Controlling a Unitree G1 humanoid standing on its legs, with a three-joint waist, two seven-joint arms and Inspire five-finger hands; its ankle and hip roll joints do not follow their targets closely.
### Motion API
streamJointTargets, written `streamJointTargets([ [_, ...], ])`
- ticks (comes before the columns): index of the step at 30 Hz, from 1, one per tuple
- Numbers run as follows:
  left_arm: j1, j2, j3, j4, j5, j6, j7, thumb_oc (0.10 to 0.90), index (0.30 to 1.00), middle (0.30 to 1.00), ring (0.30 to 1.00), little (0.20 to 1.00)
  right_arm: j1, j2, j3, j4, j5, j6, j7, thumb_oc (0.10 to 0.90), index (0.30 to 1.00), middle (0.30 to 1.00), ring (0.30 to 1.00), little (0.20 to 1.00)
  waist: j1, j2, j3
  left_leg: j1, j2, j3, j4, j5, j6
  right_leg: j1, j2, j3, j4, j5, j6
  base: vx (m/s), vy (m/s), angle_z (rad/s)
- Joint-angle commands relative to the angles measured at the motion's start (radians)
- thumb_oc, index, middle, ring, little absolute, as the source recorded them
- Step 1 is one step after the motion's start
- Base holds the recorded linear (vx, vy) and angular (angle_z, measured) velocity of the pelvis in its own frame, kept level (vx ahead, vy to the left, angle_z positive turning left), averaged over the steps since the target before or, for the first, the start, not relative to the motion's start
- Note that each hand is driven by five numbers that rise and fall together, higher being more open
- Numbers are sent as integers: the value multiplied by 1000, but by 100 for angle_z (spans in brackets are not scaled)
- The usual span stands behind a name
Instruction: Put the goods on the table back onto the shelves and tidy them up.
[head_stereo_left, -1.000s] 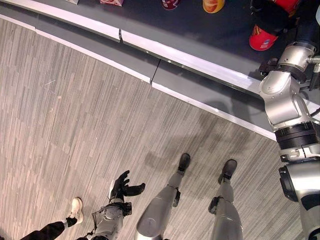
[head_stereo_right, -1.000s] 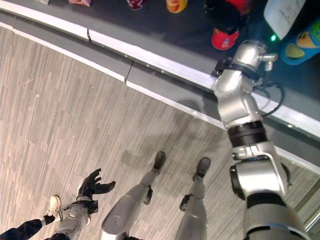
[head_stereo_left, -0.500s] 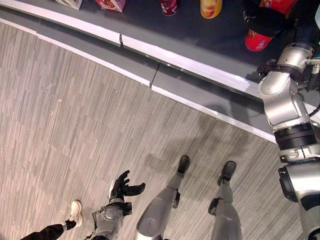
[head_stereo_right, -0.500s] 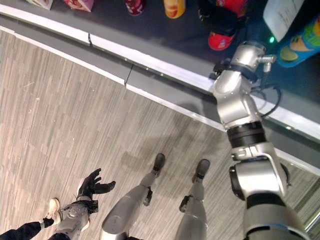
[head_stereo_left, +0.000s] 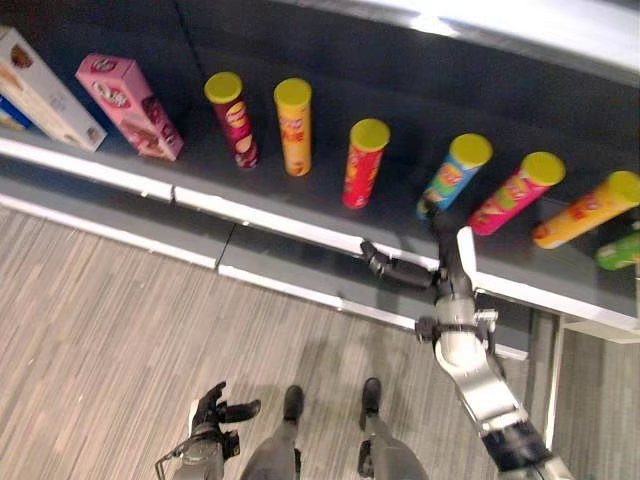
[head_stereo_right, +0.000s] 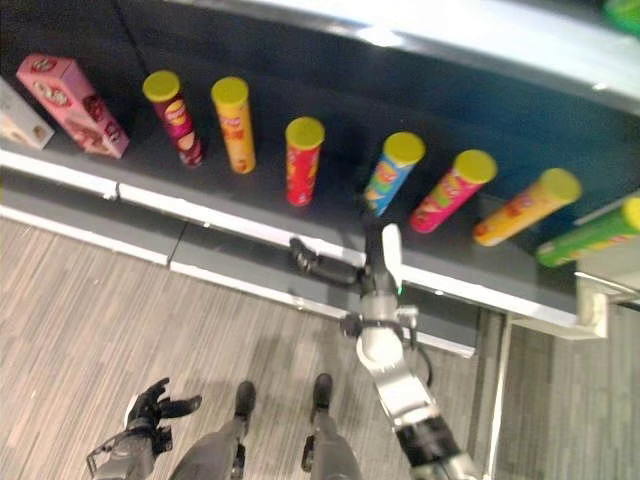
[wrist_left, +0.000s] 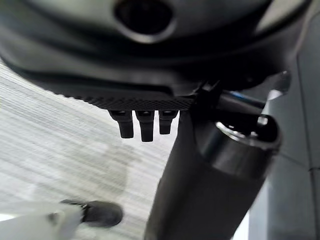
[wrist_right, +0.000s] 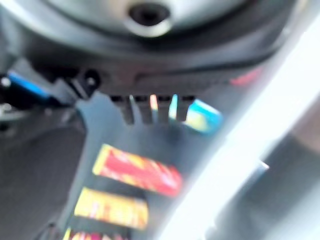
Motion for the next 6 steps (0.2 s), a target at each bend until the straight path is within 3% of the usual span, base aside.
streamJointTargets([
  [1, 52, 57, -33, 48, 65, -19, -62, 800, 900, 900, 900, 900, -73, -74, 39, -7, 172, -77, 279, 800, 900, 900, 900, 900, 19, 23, -87, 11, 31, 13, 3, -93, -46, 70, -91, 3, 7, -69, 100, 77, -113, -22],
  [2, 48, 53, -32, 78, 76, -33, -103, 800, 900, 900, 900, 900, -3, -115, 89, 110, 118, -50, 371, 800, 900, 900, 900, 900, 2, 16, -111, 35, 42, 25, 3, -96, -55, 95, -84, 5, 7, -81, 97, 51, -101, -29],
  [6, 46, 49, -48, 88, 79, -45, -126, 800, 900, 900, 900, 900, 37, -108, 98, 285, 16, -38, 373, 800, 900, 900, 900, 900, -18, 14, -127, 59, 51, 32, 3, -101, -59, 115, -77, 10, 12, -87, 93, 39, -66, -7],
])
